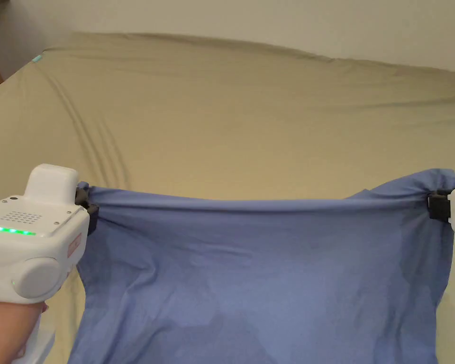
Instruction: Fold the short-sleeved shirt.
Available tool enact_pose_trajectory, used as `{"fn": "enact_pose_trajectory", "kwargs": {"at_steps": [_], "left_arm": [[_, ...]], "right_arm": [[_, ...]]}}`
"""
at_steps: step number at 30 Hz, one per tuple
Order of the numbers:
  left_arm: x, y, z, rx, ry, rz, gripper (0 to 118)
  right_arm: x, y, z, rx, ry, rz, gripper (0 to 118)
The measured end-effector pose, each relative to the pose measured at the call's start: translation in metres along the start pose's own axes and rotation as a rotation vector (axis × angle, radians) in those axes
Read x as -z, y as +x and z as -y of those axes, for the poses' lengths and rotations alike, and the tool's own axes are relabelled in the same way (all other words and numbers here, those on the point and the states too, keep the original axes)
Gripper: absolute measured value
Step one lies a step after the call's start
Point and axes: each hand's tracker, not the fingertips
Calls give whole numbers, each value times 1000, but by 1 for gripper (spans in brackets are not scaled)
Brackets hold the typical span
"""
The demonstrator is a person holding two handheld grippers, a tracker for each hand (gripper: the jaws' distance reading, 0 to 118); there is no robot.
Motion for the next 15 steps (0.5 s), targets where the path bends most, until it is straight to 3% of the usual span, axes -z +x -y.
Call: {"fn": "enact_pose_trajectory", "kwargs": {"at_steps": [15], "left_arm": [[-156, -45, -129, -46, 421, -101, 0]], "right_arm": [[-248, 6, -39, 47, 483, 81, 11]]}}
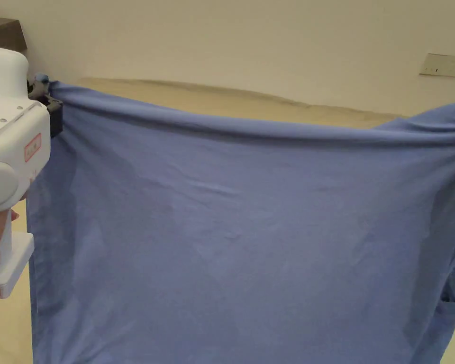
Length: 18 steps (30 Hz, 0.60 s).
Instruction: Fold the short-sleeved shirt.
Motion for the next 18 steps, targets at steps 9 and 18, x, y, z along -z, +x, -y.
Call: {"fn": "enact_pose_trajectory", "kwargs": {"at_steps": [9, 18], "left_arm": [[-31, -18, -78, -37, 137, -20, 0], [-15, -23, -147, -40, 206, -25, 0]], "right_arm": [[-58, -5, -64, -64, 195, 101, 11], [-57, -2, -125, -71, 302, 153, 11]]}}
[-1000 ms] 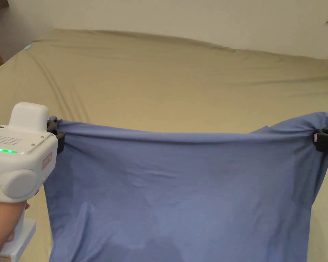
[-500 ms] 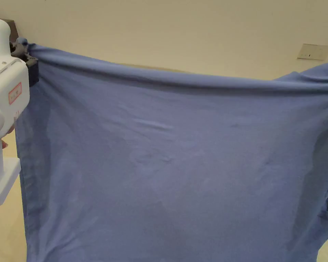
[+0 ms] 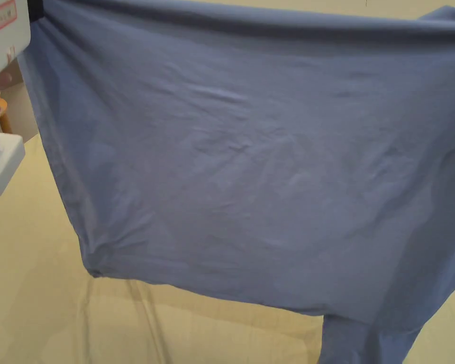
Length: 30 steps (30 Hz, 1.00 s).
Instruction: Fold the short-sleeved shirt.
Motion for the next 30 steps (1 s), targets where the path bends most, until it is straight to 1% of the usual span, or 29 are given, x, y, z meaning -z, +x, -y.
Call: {"fn": "enact_pose_trajectory", "kwargs": {"at_steps": [4, 6, 11, 22, 30], "left_arm": [[15, 9, -24, -6, -2, 11, 0], [46, 2, -21, -6, -14, 17, 0], [66, 25, -30, 49, -36, 3, 0], [154, 61, -18, 39, -90, 14, 0], [214, 84, -9, 72, -102, 1, 0]], "right_arm": [[25, 0, -17, -33, 27, 35, 11], [38, 0, -23, -43, 36, 51, 11], [81, -3, -31, -73, 42, 85, 11], [177, -12, -17, -135, 47, 163, 11], [243, -27, -5, -150, 53, 207, 11]]}}
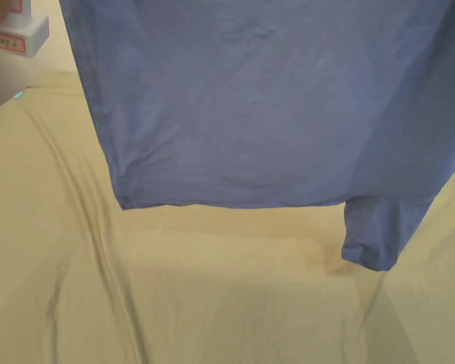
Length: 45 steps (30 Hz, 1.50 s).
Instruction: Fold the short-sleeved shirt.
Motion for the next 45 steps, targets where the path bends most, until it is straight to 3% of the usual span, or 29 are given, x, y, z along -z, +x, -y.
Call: {"fn": "enact_pose_trajectory", "kwargs": {"at_steps": [5, 10, 17, 22, 33, 39, 45], "left_arm": [[27, 5, 9, 15, -6, -15, 0], [40, 9, 49, 19, -37, -26, 0], [16, 14, 171, 55, -177, 4, 0], [-47, 9, 276, 121, -318, 50, 0], [-254, -17, 444, 246, -774, 249, 0], [-328, -22, 447, 346, -921, 342, 0], [-363, -30, 441, 376, -991, 385, 0]], "right_arm": [[20, -22, 17, -7, -10, -1, 11], [19, -48, 64, -8, -73, -65, 11], [-33, -80, 174, -35, -234, -221, 11], [-111, -88, 257, -58, -387, -334, 11], [-326, -41, 369, -7, -913, -510, 11], [-392, -12, 388, -9, -1128, -536, 11], [-422, 7, 383, 14, -1215, -550, 11]]}}
